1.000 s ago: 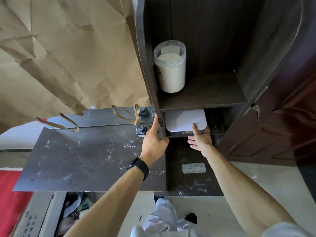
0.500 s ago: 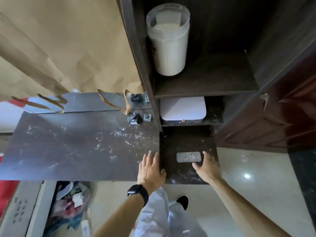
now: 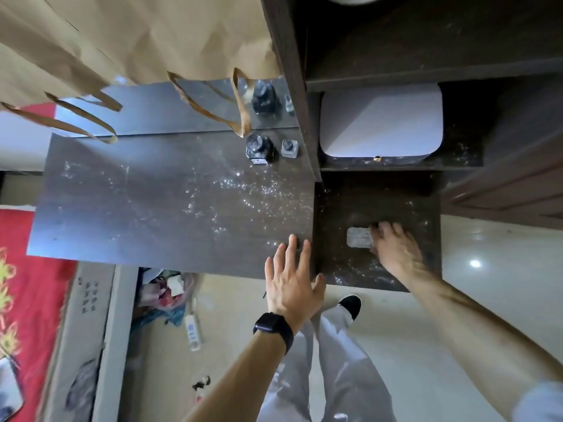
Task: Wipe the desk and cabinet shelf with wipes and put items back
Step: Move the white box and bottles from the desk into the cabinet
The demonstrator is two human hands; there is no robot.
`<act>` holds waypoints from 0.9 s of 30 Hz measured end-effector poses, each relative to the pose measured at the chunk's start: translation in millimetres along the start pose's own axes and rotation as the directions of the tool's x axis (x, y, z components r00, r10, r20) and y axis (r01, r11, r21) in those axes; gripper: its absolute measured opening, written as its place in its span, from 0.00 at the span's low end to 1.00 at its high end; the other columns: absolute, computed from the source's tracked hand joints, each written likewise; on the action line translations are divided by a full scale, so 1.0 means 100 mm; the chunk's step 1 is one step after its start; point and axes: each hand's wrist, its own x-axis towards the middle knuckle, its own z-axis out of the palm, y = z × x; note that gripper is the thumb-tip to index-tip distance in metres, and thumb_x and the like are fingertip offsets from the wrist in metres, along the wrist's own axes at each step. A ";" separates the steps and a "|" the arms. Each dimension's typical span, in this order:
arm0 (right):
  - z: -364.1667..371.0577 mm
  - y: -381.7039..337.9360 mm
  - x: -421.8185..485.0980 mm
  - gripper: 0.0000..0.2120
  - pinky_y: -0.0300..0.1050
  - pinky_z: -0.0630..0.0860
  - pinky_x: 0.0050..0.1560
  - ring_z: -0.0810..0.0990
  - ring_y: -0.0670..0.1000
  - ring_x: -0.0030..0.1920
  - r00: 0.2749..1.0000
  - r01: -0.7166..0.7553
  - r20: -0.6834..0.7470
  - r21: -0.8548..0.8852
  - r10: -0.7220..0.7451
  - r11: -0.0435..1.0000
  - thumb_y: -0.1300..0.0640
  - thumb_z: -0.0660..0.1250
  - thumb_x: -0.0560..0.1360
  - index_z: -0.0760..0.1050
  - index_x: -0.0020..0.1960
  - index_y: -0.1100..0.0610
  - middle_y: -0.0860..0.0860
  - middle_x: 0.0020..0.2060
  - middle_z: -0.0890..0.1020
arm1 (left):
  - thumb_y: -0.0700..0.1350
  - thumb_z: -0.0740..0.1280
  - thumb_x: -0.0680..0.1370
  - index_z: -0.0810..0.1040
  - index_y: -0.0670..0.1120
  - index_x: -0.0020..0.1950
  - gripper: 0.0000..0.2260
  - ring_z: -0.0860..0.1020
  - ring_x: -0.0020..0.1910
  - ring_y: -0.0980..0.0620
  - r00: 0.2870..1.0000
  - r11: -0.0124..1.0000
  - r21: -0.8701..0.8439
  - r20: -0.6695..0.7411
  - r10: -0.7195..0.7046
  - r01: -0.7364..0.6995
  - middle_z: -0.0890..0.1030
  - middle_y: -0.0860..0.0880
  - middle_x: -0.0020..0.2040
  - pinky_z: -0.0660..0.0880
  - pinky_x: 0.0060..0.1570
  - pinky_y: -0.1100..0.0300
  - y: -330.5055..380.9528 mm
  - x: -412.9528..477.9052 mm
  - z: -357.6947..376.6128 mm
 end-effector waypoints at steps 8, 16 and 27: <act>-0.37 0.08 -0.74 0.27 0.47 0.75 0.58 0.74 0.54 0.61 0.987 -0.161 0.034 0.257 0.157 0.953 0.37 0.64 0.75 0.70 0.68 0.50 0.50 0.61 0.74 | 0.55 0.61 0.79 0.63 0.53 0.78 0.27 0.61 0.76 0.45 0.991 0.999 -0.030 0.133 0.021 -0.017 0.60 0.48 0.80 0.56 0.76 0.47 -0.03 0.08 -0.37; -1.47 0.27 -1.17 0.27 0.52 0.77 0.50 0.75 0.57 0.54 0.847 -0.121 -0.447 0.366 0.288 0.923 0.42 0.72 0.71 0.75 0.66 0.53 0.51 0.56 0.76 | 0.43 0.67 0.77 0.56 0.48 0.81 0.35 0.62 0.77 0.44 0.979 0.874 -0.482 -0.199 -0.042 -0.060 0.62 0.46 0.79 0.63 0.74 0.48 0.20 0.38 -1.48; -2.58 0.02 -0.28 0.28 0.56 0.64 0.69 0.60 0.60 0.72 0.936 0.011 -0.342 0.269 0.085 0.963 0.47 0.60 0.80 0.58 0.77 0.53 0.55 0.73 0.63 | 0.43 0.63 0.67 0.55 0.68 0.77 0.41 0.80 0.56 0.44 0.976 0.721 -0.679 -0.219 -0.019 -0.138 0.82 0.53 0.56 0.78 0.55 0.45 0.52 0.44 -1.96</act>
